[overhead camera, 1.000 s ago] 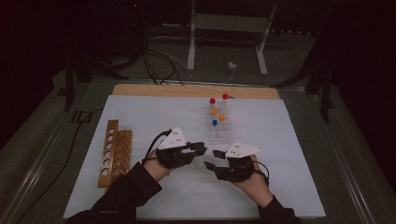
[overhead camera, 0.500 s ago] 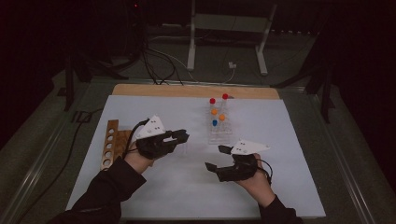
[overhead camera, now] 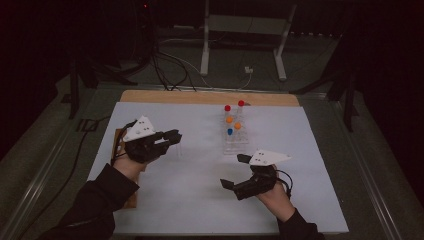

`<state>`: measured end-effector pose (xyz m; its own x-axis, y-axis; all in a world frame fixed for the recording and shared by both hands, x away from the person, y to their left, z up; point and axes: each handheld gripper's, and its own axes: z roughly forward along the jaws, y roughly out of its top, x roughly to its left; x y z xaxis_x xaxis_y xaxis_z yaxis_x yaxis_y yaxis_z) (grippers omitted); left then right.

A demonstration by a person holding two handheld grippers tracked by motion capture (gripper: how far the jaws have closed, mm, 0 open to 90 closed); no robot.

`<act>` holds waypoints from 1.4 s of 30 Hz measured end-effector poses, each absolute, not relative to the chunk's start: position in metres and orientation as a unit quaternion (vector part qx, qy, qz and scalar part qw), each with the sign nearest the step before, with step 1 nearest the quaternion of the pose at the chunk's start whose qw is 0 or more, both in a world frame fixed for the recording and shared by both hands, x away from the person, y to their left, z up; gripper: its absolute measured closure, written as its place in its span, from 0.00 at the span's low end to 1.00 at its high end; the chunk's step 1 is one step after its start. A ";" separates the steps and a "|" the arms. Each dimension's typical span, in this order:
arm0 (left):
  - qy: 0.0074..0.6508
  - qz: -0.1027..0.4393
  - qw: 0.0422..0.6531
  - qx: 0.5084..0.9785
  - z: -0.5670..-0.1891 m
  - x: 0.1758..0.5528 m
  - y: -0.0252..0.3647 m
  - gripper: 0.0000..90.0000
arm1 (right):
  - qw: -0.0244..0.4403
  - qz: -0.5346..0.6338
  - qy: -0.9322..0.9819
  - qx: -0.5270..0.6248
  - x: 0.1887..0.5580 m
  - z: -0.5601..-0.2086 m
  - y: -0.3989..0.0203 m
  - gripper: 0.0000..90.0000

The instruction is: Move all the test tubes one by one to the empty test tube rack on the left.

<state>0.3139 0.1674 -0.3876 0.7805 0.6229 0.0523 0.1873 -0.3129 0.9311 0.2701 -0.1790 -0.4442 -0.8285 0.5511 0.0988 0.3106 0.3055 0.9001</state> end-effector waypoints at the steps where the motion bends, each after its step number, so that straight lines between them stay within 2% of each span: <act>1: 0.263 0.208 0.527 0.781 -0.387 0.315 0.171 0.86 | 0.114 0.527 0.798 0.269 0.270 -0.444 -0.179 0.00; 17: 0.319 0.255 0.515 0.754 -0.372 0.326 0.235 0.86 | 0.126 0.531 0.795 0.266 0.268 -0.442 -0.177 0.00; 42: 0.390 0.305 0.499 0.711 -0.364 0.332 0.300 0.86 | 0.127 0.537 0.791 0.265 0.266 -0.439 -0.178 0.00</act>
<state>0.3319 0.2999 -0.3644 0.5102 0.8589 0.0445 0.2499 -0.1976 0.9479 0.2657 -0.1779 -0.4385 -0.8278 0.5547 0.0838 0.2819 0.2822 0.9170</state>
